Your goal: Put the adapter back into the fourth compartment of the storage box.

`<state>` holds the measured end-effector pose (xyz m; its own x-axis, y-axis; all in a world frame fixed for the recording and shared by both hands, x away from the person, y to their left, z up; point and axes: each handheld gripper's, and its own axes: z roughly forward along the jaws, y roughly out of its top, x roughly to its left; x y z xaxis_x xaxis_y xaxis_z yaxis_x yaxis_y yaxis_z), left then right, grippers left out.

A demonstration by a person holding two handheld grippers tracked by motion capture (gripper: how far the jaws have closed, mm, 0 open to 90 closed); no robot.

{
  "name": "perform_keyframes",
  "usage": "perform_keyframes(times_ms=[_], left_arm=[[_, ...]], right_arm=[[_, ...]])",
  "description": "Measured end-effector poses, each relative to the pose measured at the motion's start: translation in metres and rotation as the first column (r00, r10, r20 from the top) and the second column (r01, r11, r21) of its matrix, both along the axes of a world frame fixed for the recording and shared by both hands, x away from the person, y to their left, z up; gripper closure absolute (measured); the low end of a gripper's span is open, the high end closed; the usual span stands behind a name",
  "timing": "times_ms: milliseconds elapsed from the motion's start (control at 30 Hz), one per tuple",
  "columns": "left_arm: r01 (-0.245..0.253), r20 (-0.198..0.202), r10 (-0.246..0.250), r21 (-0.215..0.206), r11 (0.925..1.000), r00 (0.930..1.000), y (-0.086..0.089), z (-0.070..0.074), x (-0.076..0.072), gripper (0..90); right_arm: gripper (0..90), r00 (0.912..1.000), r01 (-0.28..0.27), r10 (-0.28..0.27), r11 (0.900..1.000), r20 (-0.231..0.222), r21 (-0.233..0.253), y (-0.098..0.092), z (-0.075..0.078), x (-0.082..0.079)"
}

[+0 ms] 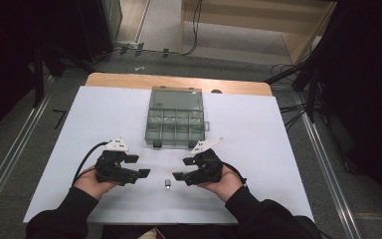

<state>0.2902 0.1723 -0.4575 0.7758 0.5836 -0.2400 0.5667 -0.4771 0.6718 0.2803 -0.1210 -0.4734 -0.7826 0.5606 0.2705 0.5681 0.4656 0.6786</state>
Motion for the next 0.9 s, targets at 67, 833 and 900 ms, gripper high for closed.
perform_keyframes(times_ms=[67, 833, 900], left_arm=[[0.004, 0.0, -0.004, 0.005, 1.0, 1.0, 0.001, 0.0, -0.001, 29.0], [-0.009, -0.01, 0.009, 0.019, 0.9998, 0.9999, 0.008, -0.002, -0.009, 29.0], [-0.013, -0.011, 0.014, 0.02, 0.9997, 0.9999, 0.009, -0.003, -0.009, 29.0]], right_arm=[[31.1, 1.0, -0.005, 0.005, 1.0, -0.001, -0.004, 0.002, -0.001, 0.0], [31.1, 0.9988, -0.049, 0.048, 0.997, -0.006, -0.056, 0.021, -0.011, 0.003], [31.1, 0.9987, -0.051, 0.05, 0.997, -0.01, -0.059, 0.023, -0.012, 0.003]])
